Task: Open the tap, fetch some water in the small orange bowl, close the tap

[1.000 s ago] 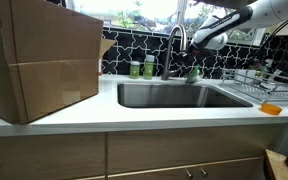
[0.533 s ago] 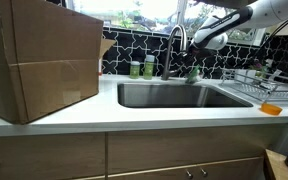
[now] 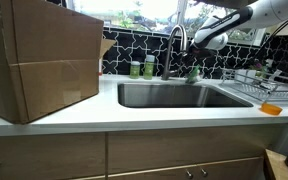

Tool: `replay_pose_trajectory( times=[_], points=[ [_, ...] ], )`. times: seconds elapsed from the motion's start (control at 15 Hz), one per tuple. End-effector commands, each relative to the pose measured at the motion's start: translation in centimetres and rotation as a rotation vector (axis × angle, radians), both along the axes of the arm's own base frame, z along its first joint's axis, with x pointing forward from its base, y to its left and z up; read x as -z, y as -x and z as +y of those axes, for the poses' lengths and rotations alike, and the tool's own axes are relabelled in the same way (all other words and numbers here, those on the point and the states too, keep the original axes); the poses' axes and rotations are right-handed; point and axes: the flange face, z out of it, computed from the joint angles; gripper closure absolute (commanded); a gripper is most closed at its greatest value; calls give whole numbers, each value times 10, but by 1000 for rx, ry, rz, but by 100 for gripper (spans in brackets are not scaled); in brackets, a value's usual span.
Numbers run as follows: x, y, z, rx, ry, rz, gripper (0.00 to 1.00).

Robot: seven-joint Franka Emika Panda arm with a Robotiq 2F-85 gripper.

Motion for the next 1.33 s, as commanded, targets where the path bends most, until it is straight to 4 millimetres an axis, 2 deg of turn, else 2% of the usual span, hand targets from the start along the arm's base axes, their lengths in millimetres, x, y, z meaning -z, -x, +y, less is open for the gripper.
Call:
replay_pose_trajectory(
  times=[0.0, 0.33, 0.4, 0.47, 0.67, 0.93, 1.27],
  points=[
    [0, 19, -28, 52, 14, 16, 94],
    [-1, 20, -28, 54, 16, 16, 94],
    [-2, 21, -28, 61, 15, 15, 52],
    [-2, 23, -29, 61, 13, 18, 52],
    [-12, 47, -46, 113, 39, 31, 29],
    [-45, 69, -28, 86, 14, -83, 1],
    [-74, 106, -17, 109, -16, -85, 0]
  ],
)
